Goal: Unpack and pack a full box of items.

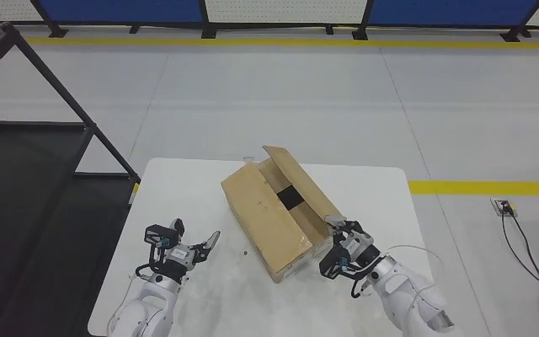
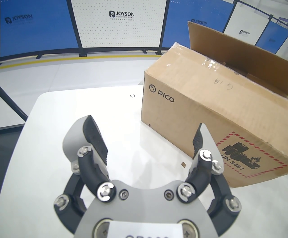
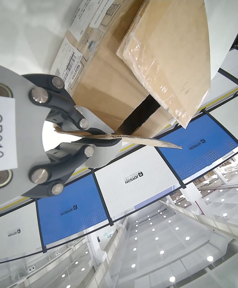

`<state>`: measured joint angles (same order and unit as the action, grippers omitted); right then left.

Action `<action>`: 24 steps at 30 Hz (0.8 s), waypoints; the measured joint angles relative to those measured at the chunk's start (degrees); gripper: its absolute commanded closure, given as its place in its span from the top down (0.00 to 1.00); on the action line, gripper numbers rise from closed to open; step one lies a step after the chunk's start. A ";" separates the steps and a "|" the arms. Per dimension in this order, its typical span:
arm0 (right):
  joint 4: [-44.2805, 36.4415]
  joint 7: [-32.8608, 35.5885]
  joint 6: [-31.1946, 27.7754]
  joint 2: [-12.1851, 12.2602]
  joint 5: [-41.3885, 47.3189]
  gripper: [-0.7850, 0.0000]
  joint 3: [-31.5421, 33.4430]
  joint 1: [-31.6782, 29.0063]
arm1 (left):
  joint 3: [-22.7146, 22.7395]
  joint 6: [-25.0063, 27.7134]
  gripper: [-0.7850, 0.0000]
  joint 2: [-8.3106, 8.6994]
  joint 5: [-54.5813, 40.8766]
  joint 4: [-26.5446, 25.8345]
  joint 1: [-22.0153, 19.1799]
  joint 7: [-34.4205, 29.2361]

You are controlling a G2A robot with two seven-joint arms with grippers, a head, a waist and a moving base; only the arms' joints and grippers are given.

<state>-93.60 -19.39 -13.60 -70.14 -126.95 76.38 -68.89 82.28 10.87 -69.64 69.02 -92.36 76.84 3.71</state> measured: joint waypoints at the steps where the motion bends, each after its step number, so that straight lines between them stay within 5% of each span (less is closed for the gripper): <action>1: -0.06 -0.08 -0.36 0.07 0.22 1.00 0.24 -0.02 | -0.03 -0.01 1.00 0.00 0.15 -0.08 0.03 -0.03; 13: -10.07 -5.69 0.69 1.08 2.70 1.00 3.69 -7.68 | -0.48 -0.51 1.00 -0.16 0.24 -0.11 -0.40 -0.80; 24: -23.07 -0.85 6.84 1.32 -12.45 1.00 -3.44 -18.16 | -0.92 -7.43 1.00 -0.97 -2.76 1.23 -1.81 0.59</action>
<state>-116.67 -20.24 -6.76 -68.81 -139.40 72.95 -87.05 81.36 3.44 -70.61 66.26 -91.13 75.03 4.30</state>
